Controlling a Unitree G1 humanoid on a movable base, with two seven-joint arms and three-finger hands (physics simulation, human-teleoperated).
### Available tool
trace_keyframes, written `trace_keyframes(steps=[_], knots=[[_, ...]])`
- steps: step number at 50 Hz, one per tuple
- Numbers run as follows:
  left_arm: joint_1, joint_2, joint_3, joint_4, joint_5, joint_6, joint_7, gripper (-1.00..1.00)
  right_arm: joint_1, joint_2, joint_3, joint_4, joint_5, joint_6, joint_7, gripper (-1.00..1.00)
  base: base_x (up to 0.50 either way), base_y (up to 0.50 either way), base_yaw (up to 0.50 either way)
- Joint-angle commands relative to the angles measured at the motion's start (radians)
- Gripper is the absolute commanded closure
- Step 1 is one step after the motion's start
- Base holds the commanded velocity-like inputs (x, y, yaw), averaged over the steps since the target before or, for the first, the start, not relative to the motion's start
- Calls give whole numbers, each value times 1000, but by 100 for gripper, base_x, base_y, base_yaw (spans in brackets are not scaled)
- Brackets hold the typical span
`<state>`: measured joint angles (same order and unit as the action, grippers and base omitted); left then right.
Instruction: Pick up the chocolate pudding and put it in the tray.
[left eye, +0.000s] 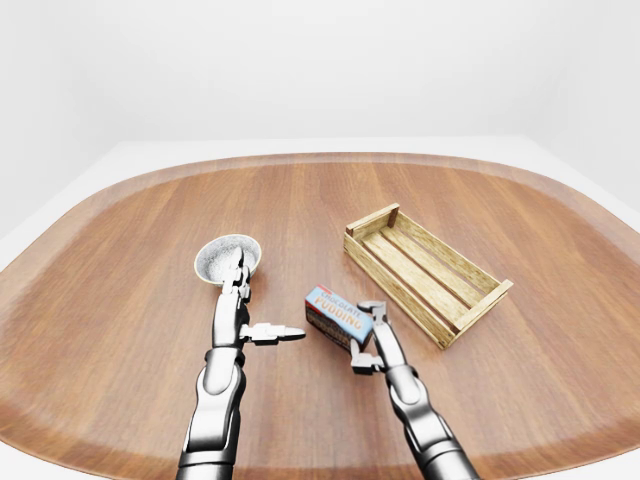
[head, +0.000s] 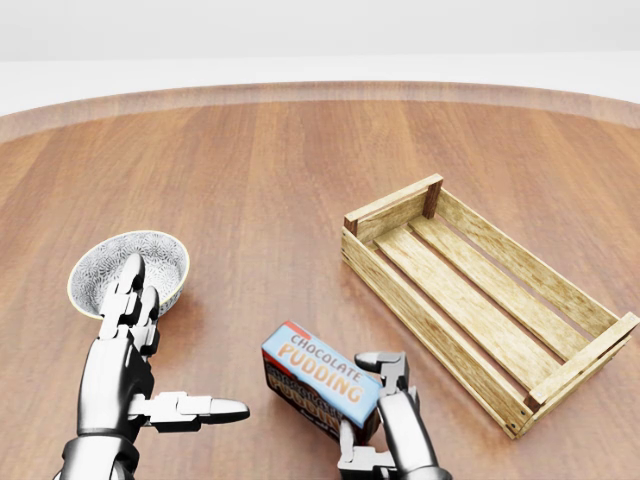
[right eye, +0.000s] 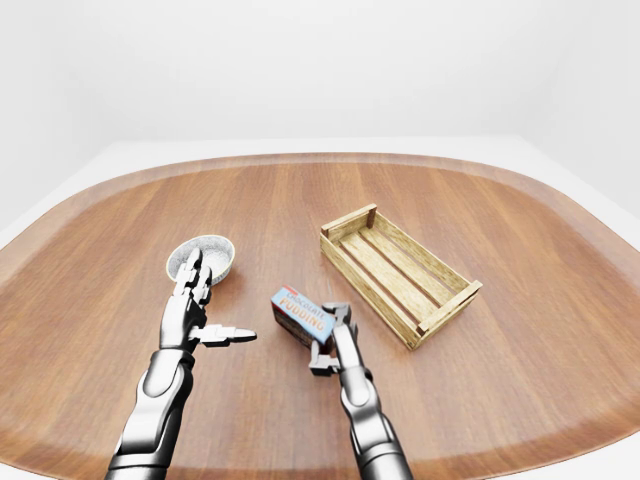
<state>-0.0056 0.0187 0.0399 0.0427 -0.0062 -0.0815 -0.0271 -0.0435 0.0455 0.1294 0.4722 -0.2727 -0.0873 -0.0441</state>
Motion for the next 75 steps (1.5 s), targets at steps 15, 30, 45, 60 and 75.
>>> trace_keyframes(steps=[15, 30, 45, 60, 75], knots=[[1, 1, -2, -5, 1, 13, -4, -100, 46, -4, 16, -263, 18, 0, 38, 100, 0, 0, 0], [1, 1, -2, -5, 1, 13, -4, -100, 58, -14, 19, -414, 32, 0, 61, 100, 0, 0, 0], [1, 1, -2, -6, 1, 14, -4, -100, 13, -31, -32, -483, 63, 0, 91, 100, 0, 0, 0], [1, 1, -2, -5, 1, 12, -4, -100, -36, -54, -92, -526, 86, 0, 112, 100, 0, 0, 0], [-1, 1, -1, -7, -4, 19, -1, -100, -128, -112, -181, -441, 111, 0, 119, 100, 0, 0, 0]])
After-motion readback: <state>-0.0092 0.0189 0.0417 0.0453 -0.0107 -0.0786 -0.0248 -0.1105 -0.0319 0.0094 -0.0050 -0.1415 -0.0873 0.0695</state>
